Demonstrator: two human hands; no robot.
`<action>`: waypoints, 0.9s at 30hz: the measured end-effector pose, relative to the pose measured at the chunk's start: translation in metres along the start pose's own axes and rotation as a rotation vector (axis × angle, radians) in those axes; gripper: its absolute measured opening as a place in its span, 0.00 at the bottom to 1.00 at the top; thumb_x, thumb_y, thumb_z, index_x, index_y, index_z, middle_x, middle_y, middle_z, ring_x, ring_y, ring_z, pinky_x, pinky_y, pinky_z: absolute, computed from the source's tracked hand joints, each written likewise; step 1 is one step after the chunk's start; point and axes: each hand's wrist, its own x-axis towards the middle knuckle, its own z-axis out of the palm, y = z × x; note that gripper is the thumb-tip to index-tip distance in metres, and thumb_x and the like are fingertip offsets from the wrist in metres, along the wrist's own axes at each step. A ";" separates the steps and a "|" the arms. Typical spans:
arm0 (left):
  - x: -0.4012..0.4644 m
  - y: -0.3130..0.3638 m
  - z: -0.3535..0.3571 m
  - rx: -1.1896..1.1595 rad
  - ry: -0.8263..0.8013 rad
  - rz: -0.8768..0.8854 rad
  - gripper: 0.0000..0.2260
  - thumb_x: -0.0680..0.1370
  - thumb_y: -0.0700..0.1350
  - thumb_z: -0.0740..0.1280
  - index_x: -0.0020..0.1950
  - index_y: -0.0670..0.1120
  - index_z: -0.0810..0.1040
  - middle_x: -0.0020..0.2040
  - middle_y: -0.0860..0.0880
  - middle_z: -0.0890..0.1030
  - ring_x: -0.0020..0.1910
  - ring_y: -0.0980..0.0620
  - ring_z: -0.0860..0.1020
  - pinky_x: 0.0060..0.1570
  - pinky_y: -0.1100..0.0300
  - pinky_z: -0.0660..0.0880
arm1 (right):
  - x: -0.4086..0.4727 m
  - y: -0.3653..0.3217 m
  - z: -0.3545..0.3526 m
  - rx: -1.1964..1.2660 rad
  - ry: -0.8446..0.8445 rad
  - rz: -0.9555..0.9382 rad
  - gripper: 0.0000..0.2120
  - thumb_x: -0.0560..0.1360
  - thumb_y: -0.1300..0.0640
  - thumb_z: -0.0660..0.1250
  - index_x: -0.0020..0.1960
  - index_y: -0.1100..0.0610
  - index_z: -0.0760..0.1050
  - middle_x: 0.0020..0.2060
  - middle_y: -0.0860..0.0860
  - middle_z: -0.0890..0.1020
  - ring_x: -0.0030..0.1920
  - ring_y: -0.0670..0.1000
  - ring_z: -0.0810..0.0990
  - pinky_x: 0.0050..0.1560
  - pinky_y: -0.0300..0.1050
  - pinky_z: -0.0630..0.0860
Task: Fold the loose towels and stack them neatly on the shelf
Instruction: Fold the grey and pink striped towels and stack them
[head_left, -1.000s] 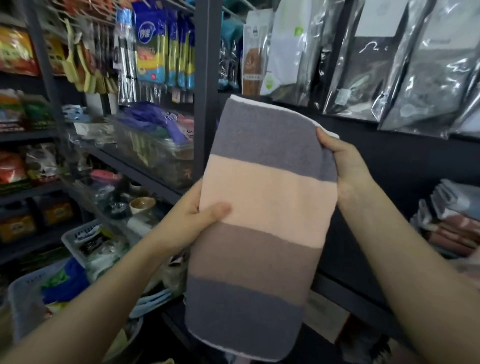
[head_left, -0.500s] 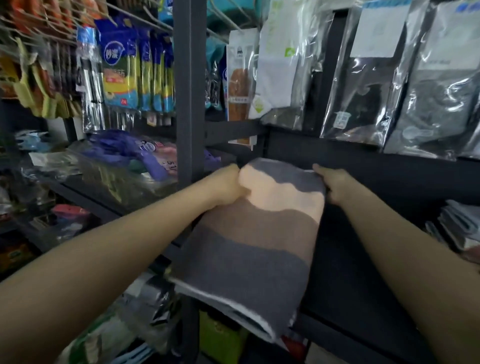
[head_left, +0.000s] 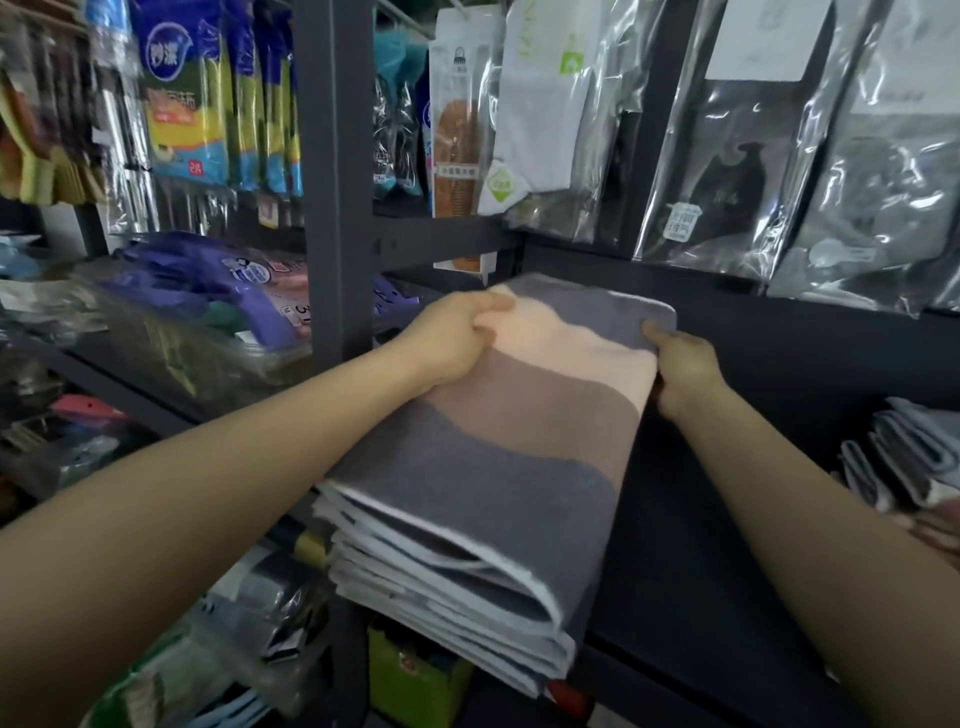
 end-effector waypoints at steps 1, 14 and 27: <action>0.006 0.000 0.001 0.044 0.003 0.014 0.19 0.79 0.39 0.60 0.70 0.51 0.68 0.67 0.44 0.70 0.62 0.45 0.71 0.50 0.70 0.63 | 0.005 0.000 0.000 -0.015 0.025 -0.001 0.06 0.76 0.60 0.66 0.43 0.62 0.76 0.45 0.59 0.81 0.37 0.54 0.79 0.36 0.47 0.78; -0.070 0.028 -0.019 -0.052 -0.459 0.426 0.15 0.76 0.57 0.61 0.61 0.54 0.75 0.57 0.58 0.78 0.55 0.63 0.76 0.56 0.70 0.70 | -0.059 0.018 -0.019 -0.810 -0.078 -0.461 0.18 0.75 0.51 0.65 0.61 0.59 0.71 0.58 0.54 0.71 0.56 0.50 0.74 0.59 0.43 0.70; -0.146 -0.003 0.006 0.299 0.027 0.658 0.23 0.73 0.57 0.63 0.58 0.41 0.76 0.52 0.46 0.81 0.49 0.51 0.78 0.45 0.60 0.73 | -0.190 0.032 -0.043 -0.737 -0.468 -0.797 0.04 0.74 0.54 0.67 0.43 0.54 0.74 0.34 0.43 0.78 0.37 0.39 0.76 0.39 0.30 0.70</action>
